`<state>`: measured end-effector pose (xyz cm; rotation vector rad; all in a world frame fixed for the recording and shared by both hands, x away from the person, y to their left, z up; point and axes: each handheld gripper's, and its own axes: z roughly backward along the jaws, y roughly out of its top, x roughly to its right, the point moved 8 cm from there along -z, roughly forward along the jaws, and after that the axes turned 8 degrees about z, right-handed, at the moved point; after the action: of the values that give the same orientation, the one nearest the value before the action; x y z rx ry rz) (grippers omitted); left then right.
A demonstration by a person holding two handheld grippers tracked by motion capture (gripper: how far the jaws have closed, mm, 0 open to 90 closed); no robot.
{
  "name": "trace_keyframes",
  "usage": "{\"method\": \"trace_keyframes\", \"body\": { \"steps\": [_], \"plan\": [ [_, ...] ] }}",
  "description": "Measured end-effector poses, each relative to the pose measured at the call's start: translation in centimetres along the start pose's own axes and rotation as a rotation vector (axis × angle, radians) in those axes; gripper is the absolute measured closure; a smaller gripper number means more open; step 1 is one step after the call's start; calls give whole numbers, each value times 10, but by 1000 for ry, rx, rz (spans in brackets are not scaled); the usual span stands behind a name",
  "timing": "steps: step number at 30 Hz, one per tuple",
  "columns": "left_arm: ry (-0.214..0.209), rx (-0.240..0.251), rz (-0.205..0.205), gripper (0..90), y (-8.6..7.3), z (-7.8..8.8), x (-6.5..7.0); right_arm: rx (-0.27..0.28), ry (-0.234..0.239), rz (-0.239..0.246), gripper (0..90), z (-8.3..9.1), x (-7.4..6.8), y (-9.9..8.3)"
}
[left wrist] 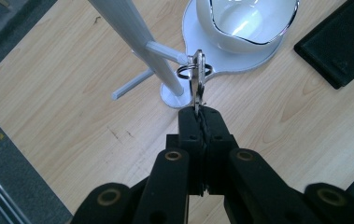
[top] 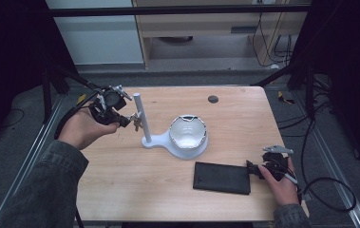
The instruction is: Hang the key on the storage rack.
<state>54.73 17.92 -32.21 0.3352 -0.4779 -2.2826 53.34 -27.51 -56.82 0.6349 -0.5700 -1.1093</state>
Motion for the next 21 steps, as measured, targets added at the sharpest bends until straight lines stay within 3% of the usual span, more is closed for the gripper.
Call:
{"method": "trace_keyframes", "body": {
  "steps": [21],
  "plan": [
    [47, -34, -3, 885, 8, -7, -3, 3, -3, 0, 6, 0, 0, 0]
  ]
}}
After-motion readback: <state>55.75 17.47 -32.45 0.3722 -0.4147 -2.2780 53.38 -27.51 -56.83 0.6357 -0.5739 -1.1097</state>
